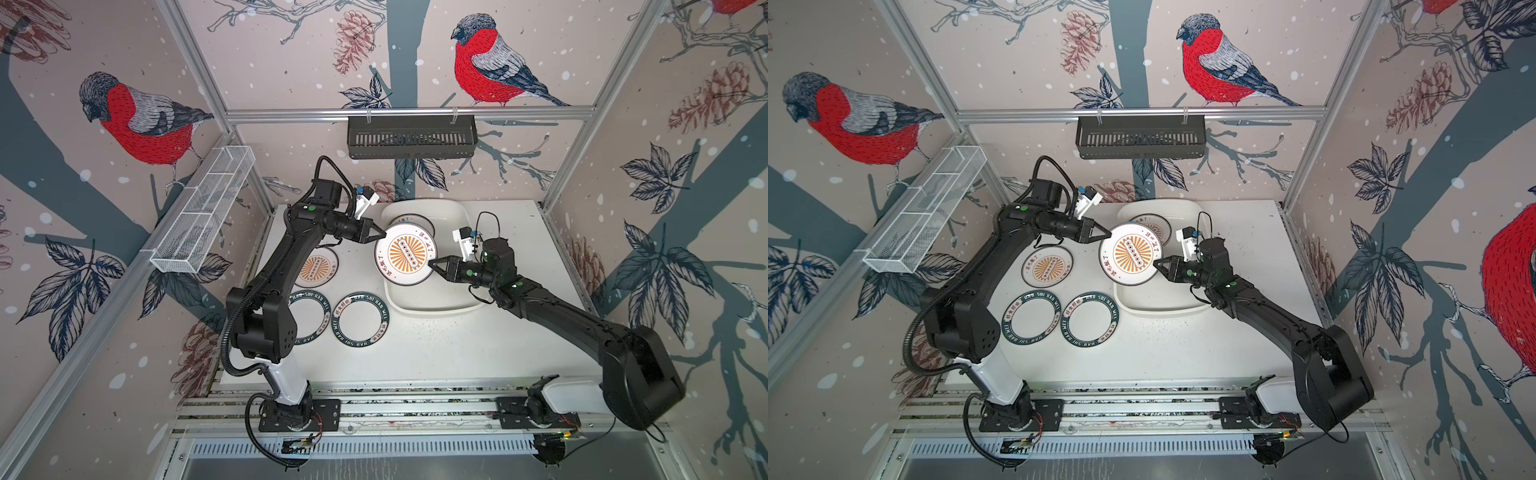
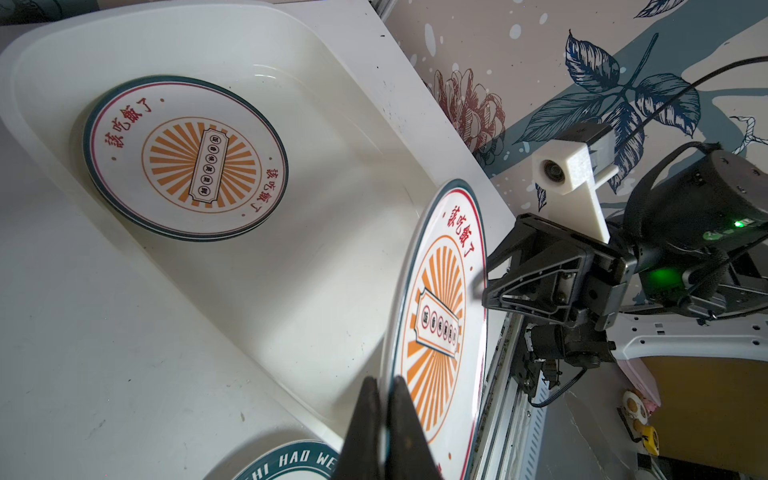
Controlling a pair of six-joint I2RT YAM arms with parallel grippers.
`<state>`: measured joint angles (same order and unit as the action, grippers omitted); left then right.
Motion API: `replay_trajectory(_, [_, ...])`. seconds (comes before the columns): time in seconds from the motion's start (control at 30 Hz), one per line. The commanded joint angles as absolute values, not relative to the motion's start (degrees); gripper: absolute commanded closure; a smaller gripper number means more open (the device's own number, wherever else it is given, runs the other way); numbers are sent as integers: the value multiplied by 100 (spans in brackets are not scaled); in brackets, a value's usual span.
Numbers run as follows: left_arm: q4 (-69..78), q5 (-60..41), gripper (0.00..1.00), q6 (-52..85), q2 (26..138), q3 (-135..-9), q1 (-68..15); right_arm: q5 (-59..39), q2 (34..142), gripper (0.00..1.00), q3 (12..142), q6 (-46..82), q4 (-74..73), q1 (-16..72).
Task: Place the plates into the plastic bin on the countertop
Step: 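Close the right gripper on the plate rim and open the left gripper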
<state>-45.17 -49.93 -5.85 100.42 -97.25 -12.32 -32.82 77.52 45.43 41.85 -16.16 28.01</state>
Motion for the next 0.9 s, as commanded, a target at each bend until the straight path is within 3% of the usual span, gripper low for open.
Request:
replay_trajectory(0.0, [-4271,-5286,100,-519,9966,-9703,-1253,-3381,7741,79,4529,4253,-2002,2797])
replay_trajectory(0.2, [-4239,-5402,100,-519,9931,-9620,-1260,-3460,7796,88,4487,4365,-2204,2786])
replay_trajectory(0.6, [-4229,-5516,100,-553,9932,-9545,-1261,-3580,7841,82,4386,4557,-2503,2737])
replay_trajectory(0.87, [-4211,-5491,100,-571,9931,-9487,-1266,-3621,7859,95,4356,4602,-2593,2716])
